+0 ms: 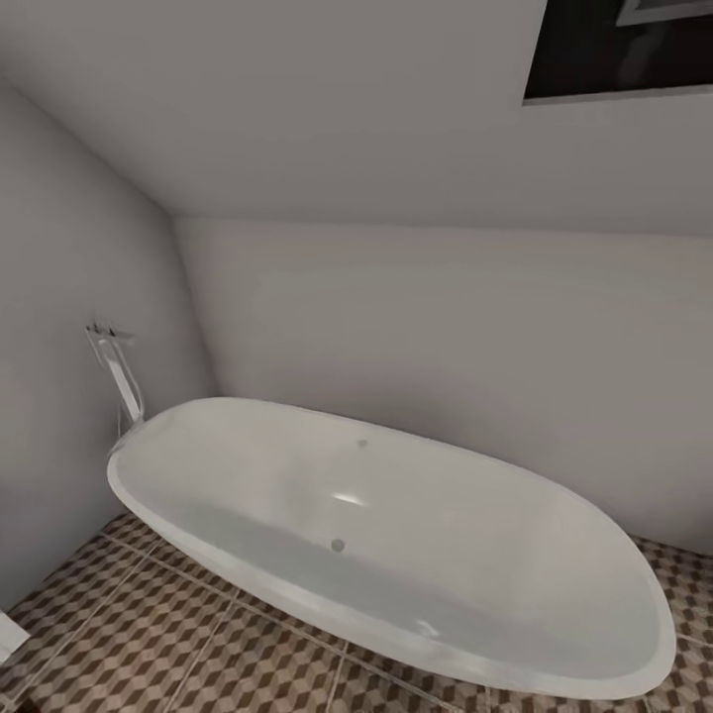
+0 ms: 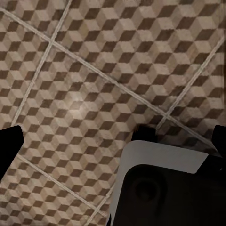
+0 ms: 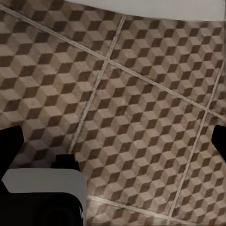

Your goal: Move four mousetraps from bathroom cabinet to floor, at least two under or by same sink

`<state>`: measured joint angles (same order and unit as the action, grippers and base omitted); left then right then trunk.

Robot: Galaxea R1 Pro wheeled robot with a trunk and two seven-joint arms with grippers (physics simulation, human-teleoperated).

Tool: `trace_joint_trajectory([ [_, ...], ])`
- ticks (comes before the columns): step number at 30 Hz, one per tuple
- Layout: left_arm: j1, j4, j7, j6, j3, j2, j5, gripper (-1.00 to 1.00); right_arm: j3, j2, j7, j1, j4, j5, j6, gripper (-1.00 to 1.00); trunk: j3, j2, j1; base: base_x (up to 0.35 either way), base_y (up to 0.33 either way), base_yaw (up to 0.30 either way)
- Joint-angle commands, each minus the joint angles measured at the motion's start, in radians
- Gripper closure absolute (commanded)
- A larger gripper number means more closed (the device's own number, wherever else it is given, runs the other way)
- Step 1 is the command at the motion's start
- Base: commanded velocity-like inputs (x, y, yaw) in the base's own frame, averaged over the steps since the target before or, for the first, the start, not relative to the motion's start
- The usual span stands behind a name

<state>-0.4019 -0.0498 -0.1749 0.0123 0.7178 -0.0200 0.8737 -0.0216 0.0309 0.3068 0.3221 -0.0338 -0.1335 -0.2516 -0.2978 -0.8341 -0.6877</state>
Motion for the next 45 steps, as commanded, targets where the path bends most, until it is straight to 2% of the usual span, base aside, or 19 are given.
trace_joint_trajectory([
  [1,0.0,0.0,0.0,0.0,0.0,0.0,0.0,-1.0,0.0,0.0,0.0,0.0,0.0,0.0,0.0,-1.0,-0.001,0.0,0.0,0.0,0.0,-0.214],
  [45,0.0,0.001,0.0,0.0,0.0,0.0,-0.001,-1.0,0.0,0.006,-0.002,-0.003,-0.008,0.002,0.0,-1.0,-0.052,0.0,0.0,0.0,0.0,-0.207],
])
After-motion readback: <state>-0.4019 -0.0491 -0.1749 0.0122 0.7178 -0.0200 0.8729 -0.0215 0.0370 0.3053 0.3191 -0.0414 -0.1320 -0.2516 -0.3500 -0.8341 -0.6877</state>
